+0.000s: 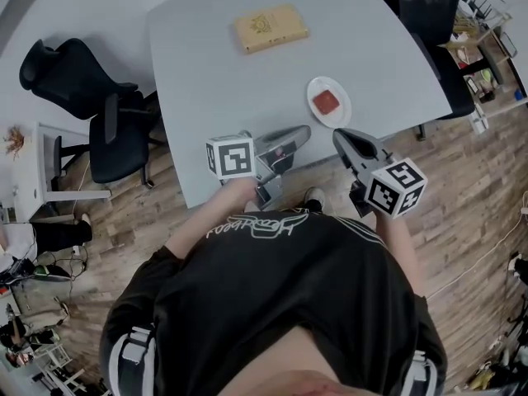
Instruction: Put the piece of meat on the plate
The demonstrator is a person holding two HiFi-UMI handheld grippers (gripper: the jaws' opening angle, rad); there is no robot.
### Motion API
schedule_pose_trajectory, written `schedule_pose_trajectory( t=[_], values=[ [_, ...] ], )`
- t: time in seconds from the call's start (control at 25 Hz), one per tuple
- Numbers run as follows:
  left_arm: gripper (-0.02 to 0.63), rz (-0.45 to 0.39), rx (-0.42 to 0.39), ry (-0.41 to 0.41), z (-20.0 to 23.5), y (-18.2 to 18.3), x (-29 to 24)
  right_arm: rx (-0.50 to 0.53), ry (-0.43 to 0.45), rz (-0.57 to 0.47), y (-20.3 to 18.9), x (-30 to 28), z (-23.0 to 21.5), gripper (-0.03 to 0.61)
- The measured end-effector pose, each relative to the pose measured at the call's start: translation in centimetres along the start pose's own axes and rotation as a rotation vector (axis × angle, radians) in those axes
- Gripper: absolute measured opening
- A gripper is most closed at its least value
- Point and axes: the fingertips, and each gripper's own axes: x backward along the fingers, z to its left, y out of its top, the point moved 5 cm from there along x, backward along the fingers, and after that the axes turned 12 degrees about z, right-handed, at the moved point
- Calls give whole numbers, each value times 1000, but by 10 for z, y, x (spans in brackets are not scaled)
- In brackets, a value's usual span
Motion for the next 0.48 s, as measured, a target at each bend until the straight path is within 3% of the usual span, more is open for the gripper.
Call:
schedule_pose_trajectory(
  t=[0.2,0.48],
  values=[
    [8,52,-270,19,-32,-14,33,8,-18,-40,-9,8,41,8],
    [8,102,-554,44,-77,-52,74,12,-34,-96,-33,20,103,8]
  ],
)
